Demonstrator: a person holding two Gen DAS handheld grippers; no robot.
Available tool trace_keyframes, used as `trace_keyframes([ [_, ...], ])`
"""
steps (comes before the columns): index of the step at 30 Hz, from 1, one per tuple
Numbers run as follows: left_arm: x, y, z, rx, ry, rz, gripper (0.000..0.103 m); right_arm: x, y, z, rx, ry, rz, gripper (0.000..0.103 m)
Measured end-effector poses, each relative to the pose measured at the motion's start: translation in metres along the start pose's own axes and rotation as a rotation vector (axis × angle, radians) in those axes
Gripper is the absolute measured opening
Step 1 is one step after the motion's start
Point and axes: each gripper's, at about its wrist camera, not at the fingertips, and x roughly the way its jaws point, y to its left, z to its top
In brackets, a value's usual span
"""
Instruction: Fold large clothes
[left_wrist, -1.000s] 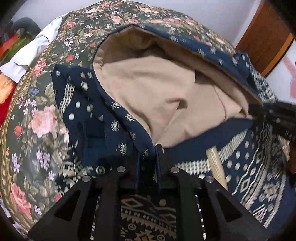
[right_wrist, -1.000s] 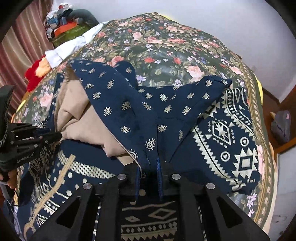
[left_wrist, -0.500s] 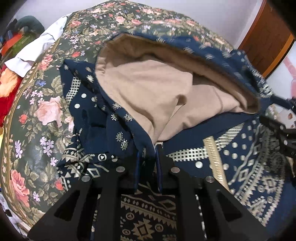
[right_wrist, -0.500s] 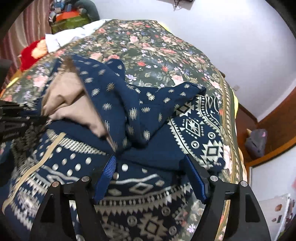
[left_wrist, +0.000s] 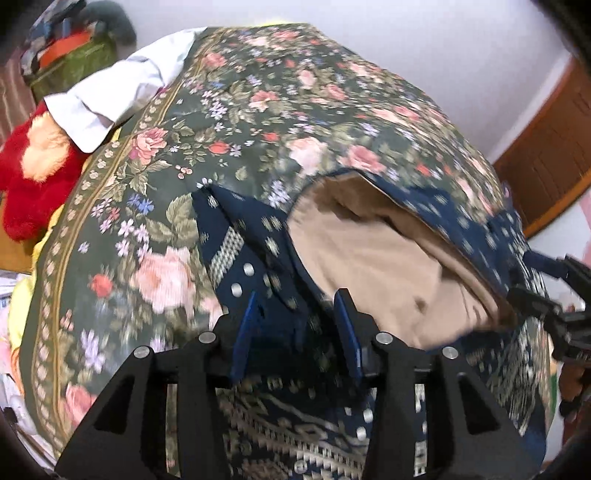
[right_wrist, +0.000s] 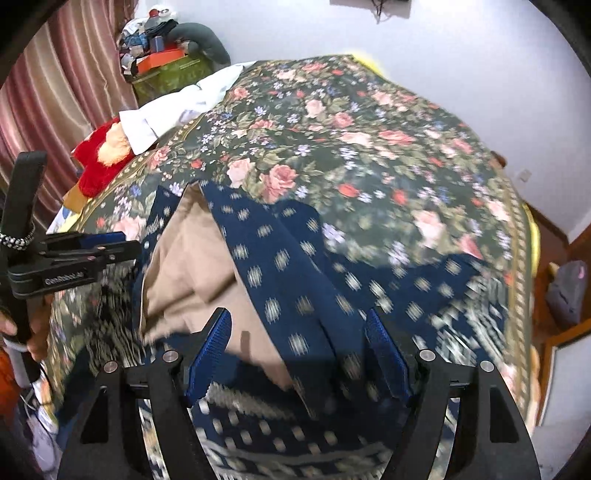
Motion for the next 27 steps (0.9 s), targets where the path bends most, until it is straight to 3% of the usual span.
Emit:
trace_keyframes([
  [7,0.042,0.003,0.034,-0.047,0.015,-0.035,0.043,0.048,0.000,0.025,0.035,0.052,0.054,0.073],
  [11,0.057,-0.005,0.052,-0.011,-0.020,-0.028,0.042,0.056,-0.004,0.026,0.058,0.037,0.104,0.056],
  [13,0.066,-0.010,0.058,0.020,-0.022,0.014,0.031,0.056,-0.008,0.024,0.078,0.027,0.130,0.047],
  [14,0.069,-0.012,0.059,0.033,-0.017,0.031,0.019,0.055,-0.010,0.023,0.089,0.020,0.139,0.041],
  [15,0.073,-0.014,0.061,0.051,-0.008,0.037,0.013,0.053,-0.011,0.022,0.097,0.013,0.148,0.035],
  [17,0.073,-0.018,0.061,0.076,-0.015,0.048,0.010,0.047,-0.014,0.019,0.107,-0.001,0.168,0.027],
  [22,0.042,-0.031,0.053,0.121,-0.084,0.045,0.006,0.025,-0.014,0.007,0.089,-0.029,0.187,0.018],
  [27,-0.016,-0.047,0.035,0.150,-0.142,-0.058,0.006,-0.011,-0.013,-0.016,0.073,-0.044,0.211,0.017],
])
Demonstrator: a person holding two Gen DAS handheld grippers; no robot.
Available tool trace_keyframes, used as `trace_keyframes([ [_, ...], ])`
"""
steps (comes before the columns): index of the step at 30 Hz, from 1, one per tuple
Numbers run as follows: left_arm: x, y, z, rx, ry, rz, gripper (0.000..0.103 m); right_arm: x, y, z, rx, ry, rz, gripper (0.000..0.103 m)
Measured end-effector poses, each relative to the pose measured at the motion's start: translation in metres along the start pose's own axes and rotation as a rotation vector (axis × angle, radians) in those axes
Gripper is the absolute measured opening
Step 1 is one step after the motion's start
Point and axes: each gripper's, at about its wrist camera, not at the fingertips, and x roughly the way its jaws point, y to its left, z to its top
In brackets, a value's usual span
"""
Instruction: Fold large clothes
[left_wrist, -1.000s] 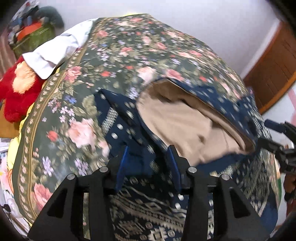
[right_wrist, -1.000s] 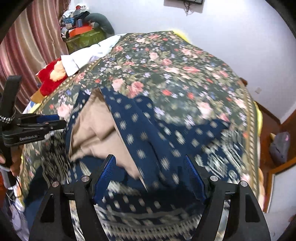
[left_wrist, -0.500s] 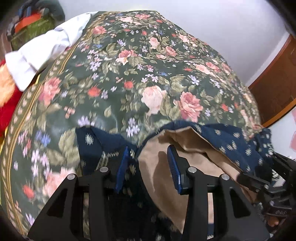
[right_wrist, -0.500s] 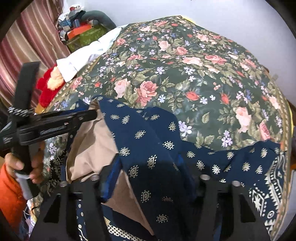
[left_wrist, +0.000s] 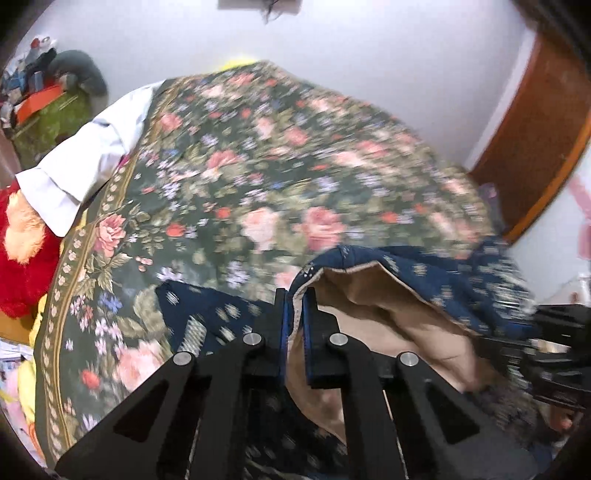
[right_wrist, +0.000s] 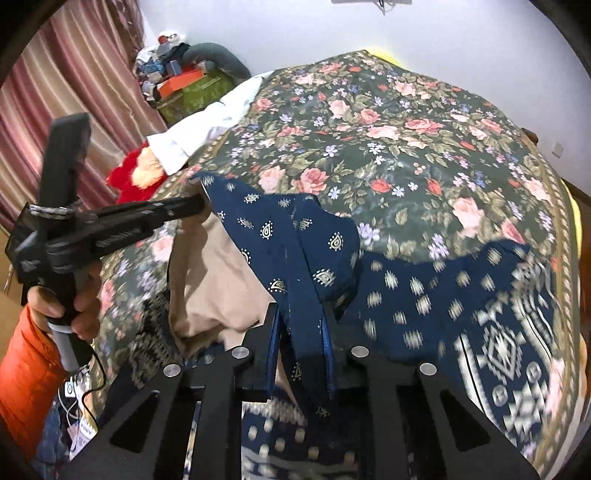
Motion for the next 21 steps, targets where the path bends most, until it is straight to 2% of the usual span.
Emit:
trace_keyframes([
  [3,-0.031,-0.019,-0.013,0.020,-0.007,-0.088,0.006,-0.021,0.003,-0.017,-0.009,-0.011,-0.003,0.017],
  [9,-0.068,-0.057,-0.055,0.067,0.005,-0.165,0.006,-0.054,0.002,-0.061,0.010,0.006,0.004,0.017],
  [13,-0.076,-0.069,-0.089,0.092,0.028,-0.152,0.006,-0.067,0.002,-0.096,0.016,0.035,-0.008,0.017],
  [18,-0.078,-0.075,-0.131,0.119,0.100,-0.139,0.006,-0.079,0.003,-0.132,-0.004,0.079,-0.038,0.018],
  [21,-0.076,-0.075,-0.155,0.128,0.145,-0.111,0.006,-0.089,0.006,-0.143,-0.013,0.074,-0.072,0.018],
])
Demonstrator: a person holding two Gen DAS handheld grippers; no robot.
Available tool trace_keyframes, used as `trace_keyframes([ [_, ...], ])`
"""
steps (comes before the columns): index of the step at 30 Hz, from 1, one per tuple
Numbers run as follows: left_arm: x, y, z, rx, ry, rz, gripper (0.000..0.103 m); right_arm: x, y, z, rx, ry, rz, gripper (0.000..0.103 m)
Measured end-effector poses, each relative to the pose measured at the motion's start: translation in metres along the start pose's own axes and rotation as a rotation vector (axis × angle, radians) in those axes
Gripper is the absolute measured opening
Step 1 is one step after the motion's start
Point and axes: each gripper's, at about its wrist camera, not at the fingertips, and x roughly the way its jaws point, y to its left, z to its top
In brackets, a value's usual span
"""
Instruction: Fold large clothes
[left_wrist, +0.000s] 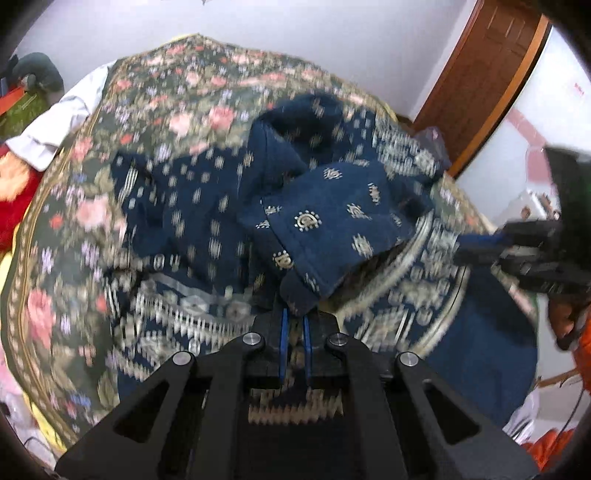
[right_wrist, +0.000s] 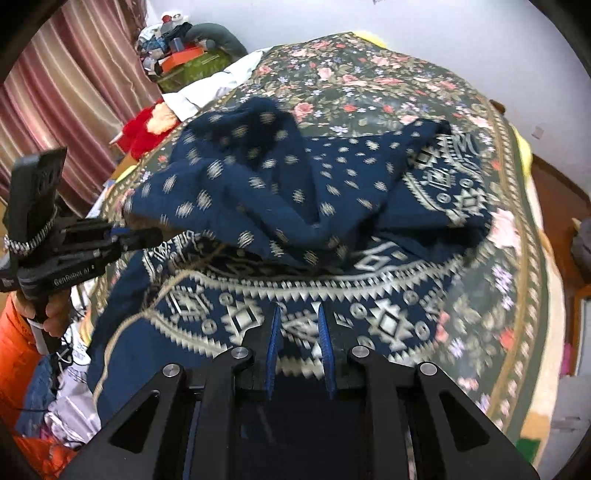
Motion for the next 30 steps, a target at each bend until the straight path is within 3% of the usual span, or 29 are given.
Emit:
trace_keyframes([
  [6,-0.001,0.012,-0.039,-0.044,0.069,0.028,0.006,-0.020,-0.002,0.001,0.019,-0.031,-0.034,0.018],
  [12,-0.037,0.047,-0.038,-0.141,0.004,0.093,0.007,-0.029,-0.005,0.020,0.046,-0.054,-0.040,0.018],
  [15,-0.050,0.062,-0.016,-0.172,-0.031,0.141,0.007,-0.028,-0.005,0.031,0.054,-0.061,-0.032,0.018],
  [20,-0.051,0.053,0.039,-0.132,-0.089,0.139,0.007,-0.022,-0.007,0.047,0.061,-0.074,-0.037,0.018],
  [26,-0.022,0.024,0.105,-0.086,-0.128,0.068,0.011,-0.010,-0.008,0.062,0.039,-0.074,-0.080,0.018],
  [30,0.009,0.015,0.132,-0.113,-0.097,0.019,0.015,0.005,-0.017,0.072,0.073,-0.056,-0.066,0.018],
])
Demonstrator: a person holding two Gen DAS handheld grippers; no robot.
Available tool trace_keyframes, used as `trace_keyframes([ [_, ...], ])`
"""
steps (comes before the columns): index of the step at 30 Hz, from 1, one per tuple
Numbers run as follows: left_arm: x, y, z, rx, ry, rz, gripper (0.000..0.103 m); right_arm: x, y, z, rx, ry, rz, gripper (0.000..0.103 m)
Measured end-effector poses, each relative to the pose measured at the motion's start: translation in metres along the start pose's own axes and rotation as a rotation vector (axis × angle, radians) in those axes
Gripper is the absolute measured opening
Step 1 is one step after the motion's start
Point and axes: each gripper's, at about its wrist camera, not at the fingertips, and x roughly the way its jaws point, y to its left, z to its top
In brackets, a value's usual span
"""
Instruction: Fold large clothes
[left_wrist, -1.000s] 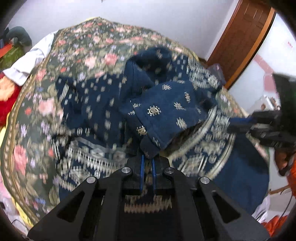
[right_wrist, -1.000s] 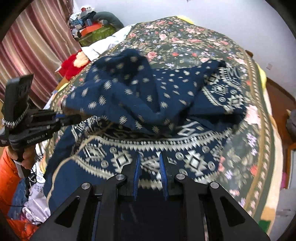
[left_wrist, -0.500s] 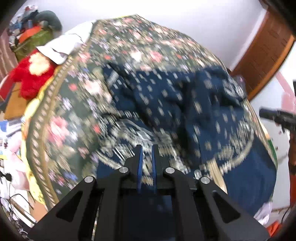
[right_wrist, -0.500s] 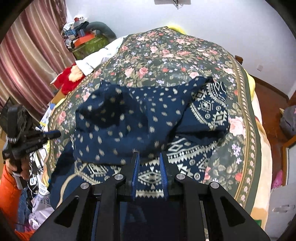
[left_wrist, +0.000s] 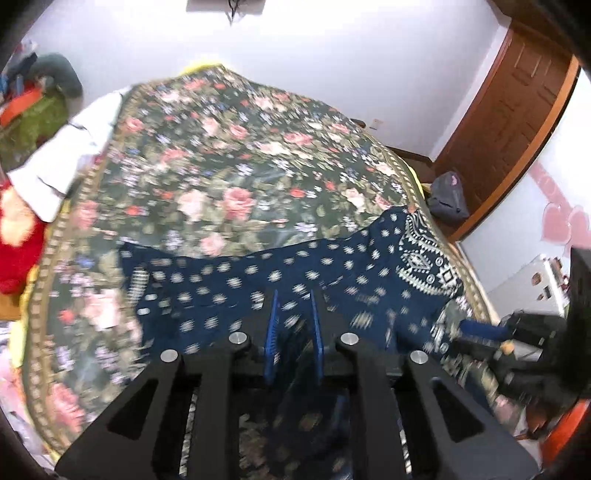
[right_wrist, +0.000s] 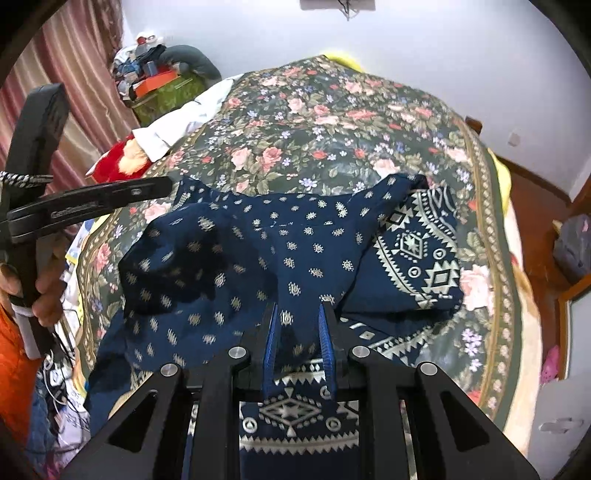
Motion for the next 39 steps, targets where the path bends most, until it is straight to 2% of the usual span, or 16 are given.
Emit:
trace_keyframes([
  [3,0.025,-0.009,-0.004,-0.003,0.060,-0.032,0.015,0.017,-0.002,0.001,0.011,0.040,0.017,0.018],
  [6,0.042,-0.016,-0.023,0.044,0.117,-0.044,0.015,0.037,0.001,-0.003,-0.014,0.086,0.005,0.018],
  [11,0.063,-0.011,-0.069,0.106,0.225,-0.012,0.016,0.059,0.005,-0.020,-0.106,0.123,-0.064,0.018],
  [14,0.063,-0.009,-0.090,0.142,0.229,0.006,0.016,0.062,0.011,-0.029,-0.187,0.118,-0.123,0.020],
  [16,0.059,-0.012,-0.099,0.175,0.209,0.023,0.016,0.064,0.014,-0.035,-0.235,0.113,-0.182,0.037],
  [17,0.057,-0.015,-0.104,0.190,0.198,0.035,0.016,0.065,0.013,-0.038,-0.251,0.106,-0.241,0.059],
  [18,0.056,-0.016,-0.107,0.198,0.190,0.043,0.016,0.065,0.012,-0.040,-0.258,0.090,-0.280,0.076],
  [19,0.055,-0.017,-0.110,0.204,0.183,0.050,0.016,0.064,0.010,-0.042,-0.258,0.070,-0.296,0.079],
  [25,0.044,-0.009,-0.120,0.178,0.176,0.038,0.017,0.055,-0.008,-0.041,-0.152,0.099,-0.215,0.079],
  [30,0.025,-0.003,-0.118,0.155,0.155,0.052,0.019,0.031,-0.003,-0.039,-0.124,0.058,-0.195,0.079],
  [31,0.019,0.000,-0.117,0.141,0.145,0.052,0.021,0.021,-0.001,-0.039,-0.126,0.035,-0.197,0.079],
  [33,0.005,0.006,-0.113,0.109,0.115,0.069,0.030,0.005,0.003,-0.038,-0.128,0.000,-0.202,0.079],
  [37,-0.026,0.021,-0.110,0.079,0.035,0.140,0.033,-0.025,0.007,-0.039,-0.119,-0.058,-0.203,0.079],
  [39,-0.041,0.028,-0.110,0.071,0.007,0.174,0.041,-0.036,0.009,-0.042,-0.117,-0.078,-0.207,0.079],
])
